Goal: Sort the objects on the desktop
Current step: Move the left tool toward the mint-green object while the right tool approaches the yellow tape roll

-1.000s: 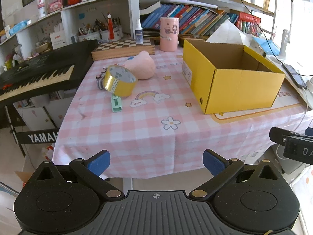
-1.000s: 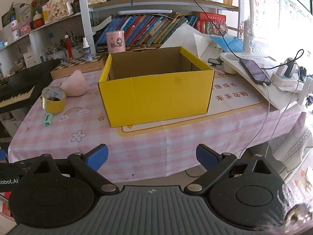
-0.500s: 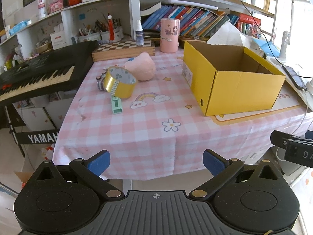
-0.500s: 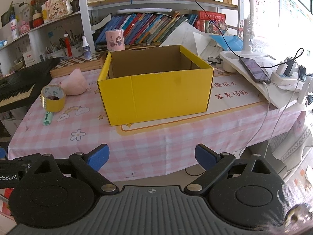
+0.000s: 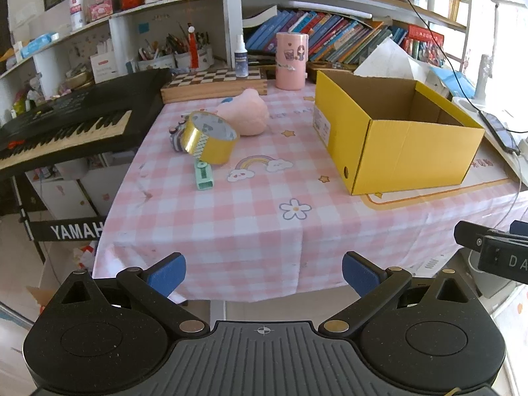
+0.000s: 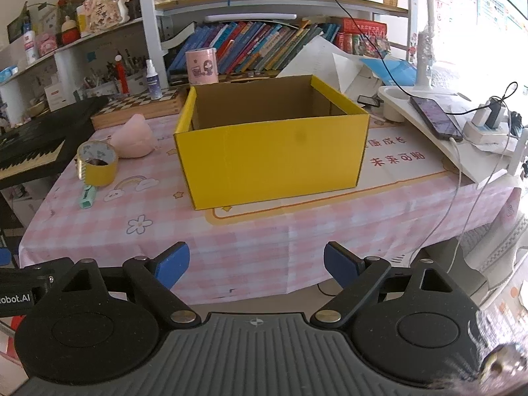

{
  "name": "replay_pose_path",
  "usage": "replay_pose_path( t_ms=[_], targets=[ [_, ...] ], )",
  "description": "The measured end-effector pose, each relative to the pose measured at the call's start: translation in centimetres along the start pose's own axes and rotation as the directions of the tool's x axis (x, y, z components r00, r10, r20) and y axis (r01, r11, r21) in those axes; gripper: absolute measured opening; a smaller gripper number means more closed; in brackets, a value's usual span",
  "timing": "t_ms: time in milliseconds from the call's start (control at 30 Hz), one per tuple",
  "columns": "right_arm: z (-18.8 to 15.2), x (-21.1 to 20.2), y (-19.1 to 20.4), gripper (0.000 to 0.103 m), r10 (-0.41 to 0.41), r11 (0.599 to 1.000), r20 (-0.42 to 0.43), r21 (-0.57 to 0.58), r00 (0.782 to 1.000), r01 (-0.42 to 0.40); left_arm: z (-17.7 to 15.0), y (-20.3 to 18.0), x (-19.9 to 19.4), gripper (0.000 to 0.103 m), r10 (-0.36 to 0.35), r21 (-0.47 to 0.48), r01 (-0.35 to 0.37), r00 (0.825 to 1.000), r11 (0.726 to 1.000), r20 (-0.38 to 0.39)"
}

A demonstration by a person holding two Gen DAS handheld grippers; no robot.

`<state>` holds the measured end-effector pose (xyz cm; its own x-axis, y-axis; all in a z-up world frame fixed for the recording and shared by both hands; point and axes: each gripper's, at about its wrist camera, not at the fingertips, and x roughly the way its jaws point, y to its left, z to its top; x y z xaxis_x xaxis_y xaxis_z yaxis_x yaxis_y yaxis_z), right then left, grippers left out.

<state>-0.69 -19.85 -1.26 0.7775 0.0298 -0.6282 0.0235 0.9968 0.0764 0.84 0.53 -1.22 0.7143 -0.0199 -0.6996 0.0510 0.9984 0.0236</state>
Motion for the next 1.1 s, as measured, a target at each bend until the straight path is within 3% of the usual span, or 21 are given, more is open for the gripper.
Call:
replay_pose_path(
  t_ms=[367,600,767,1100],
  targets=[
    [0.0,-0.3,3.0,0.089,0.056,0.996,-0.002,-0.063,0.998,-0.056,-0.5,2.9,-1.4,0.102,0.022,-0.065,-0.02,0.999,0.998,0.029],
    [0.4,-0.2,4.9,0.071,0.102,0.989,-0.011,-0.111,0.995,-0.103,-0.9,4.8,-1.7,0.101,0.046,-0.121,-0.042,0.999,0.992,0.027],
    [0.6,0.5,6.6,0.065,0.152,0.975,-0.022,-0.158,0.988,-0.154,-1.0,5.9,-1.6,0.1,0.066,-0.156,-0.06,0.997,0.986,0.031],
    [2.5,4.0,8.6,0.064,0.203,0.96,-0.038,-0.188,0.978,-0.206,0.3,7.2,0.5,0.098,0.103,-0.185,-0.097,0.994,0.978,0.026]
  ],
)
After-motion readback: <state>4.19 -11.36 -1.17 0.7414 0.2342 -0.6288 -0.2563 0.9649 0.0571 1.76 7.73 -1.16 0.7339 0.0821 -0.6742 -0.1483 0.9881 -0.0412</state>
